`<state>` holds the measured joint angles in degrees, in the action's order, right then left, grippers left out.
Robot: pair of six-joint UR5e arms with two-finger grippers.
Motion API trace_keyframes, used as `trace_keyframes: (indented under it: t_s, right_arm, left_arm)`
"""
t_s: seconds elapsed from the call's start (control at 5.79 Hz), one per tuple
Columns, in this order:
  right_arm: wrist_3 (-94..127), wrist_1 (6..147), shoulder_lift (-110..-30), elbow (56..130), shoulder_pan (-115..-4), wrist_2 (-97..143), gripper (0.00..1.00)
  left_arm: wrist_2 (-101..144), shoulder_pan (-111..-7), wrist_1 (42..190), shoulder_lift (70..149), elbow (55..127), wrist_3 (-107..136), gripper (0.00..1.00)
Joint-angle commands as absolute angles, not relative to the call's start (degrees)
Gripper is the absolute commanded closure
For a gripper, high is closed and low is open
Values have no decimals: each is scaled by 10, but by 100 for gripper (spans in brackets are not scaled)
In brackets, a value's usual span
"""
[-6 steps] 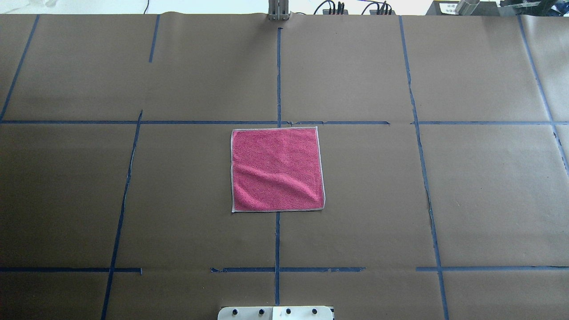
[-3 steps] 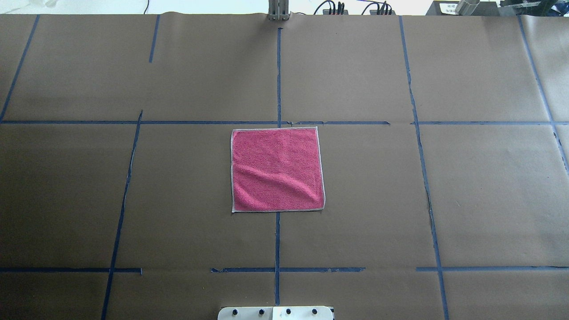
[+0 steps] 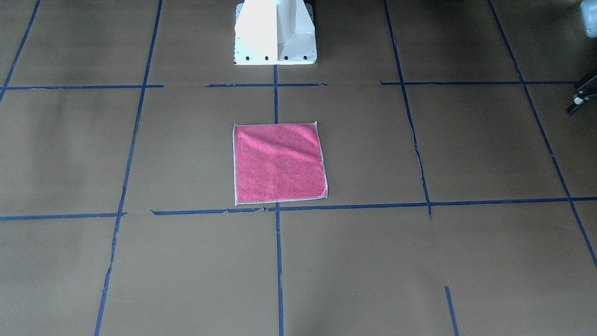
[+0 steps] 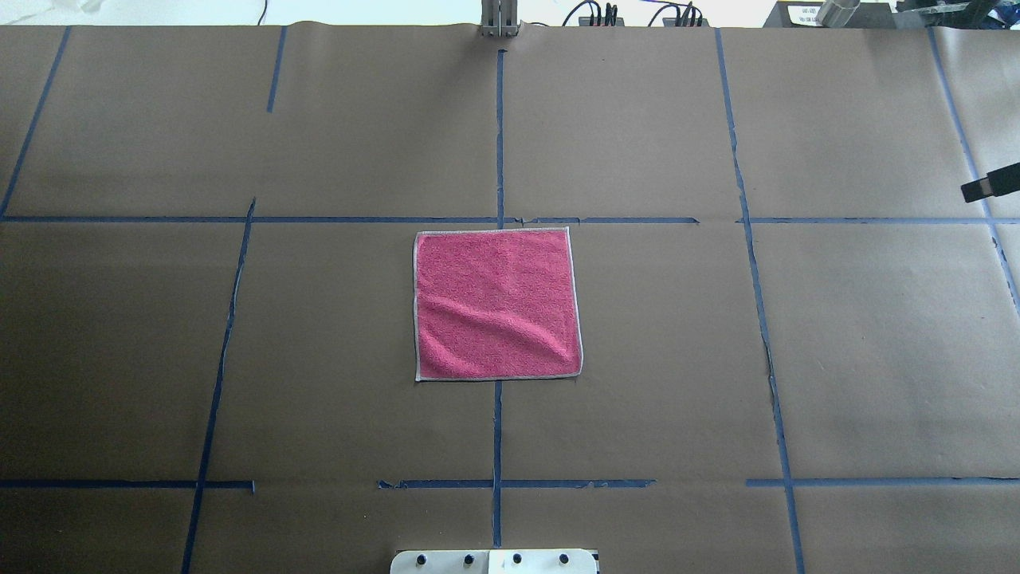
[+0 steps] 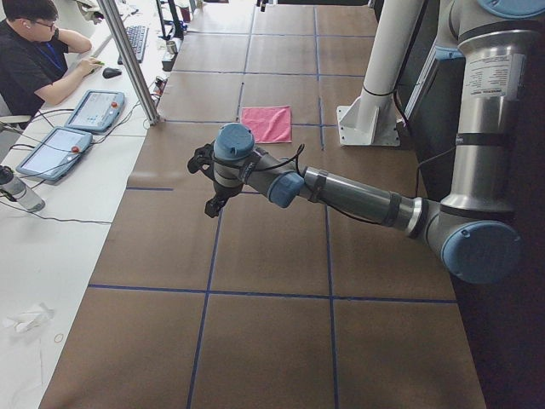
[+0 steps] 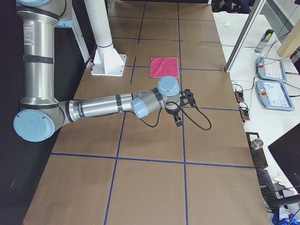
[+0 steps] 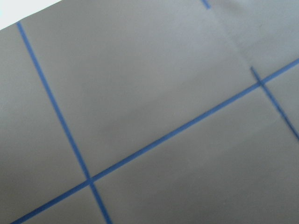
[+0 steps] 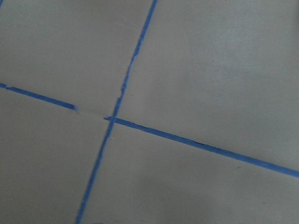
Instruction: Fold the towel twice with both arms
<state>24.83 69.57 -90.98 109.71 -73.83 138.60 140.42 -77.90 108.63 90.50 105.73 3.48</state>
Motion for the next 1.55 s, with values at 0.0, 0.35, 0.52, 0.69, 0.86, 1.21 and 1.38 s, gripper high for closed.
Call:
trace_keyframes:
  t_s: [0.0,0.35,0.52,0.69,0.86,1.21,1.38]
  right_arm:
    - [415,696,-883,1146,-649,1356,0]
    - [660,697,-847,1191,-491,1199,2]
    - [750,703,-819,1188,-427,1137,4]
    - [809,714,-804,1186,-358,1065,5]
    - [841,748,-772,1179,-301,1004,6]
    - [919,831,-686,1126,-224,918,12]
    - [958,832,-670,1115,-212,915,22]
  left_arm:
    - [1387,-679,1100,923,1070,199,0]
    - [1261,-550,1099,947,1142,480,0]
    - [1206,-487,1099,984,1145,605,4]
    - [1121,-408,1098,1020,1144,723,21]
    - [1063,-337,1093,1047,1142,783,26]
    - [1025,-287,1091,1069,1134,807,26]
    - [1020,-270,1091,1069,1128,818,26]
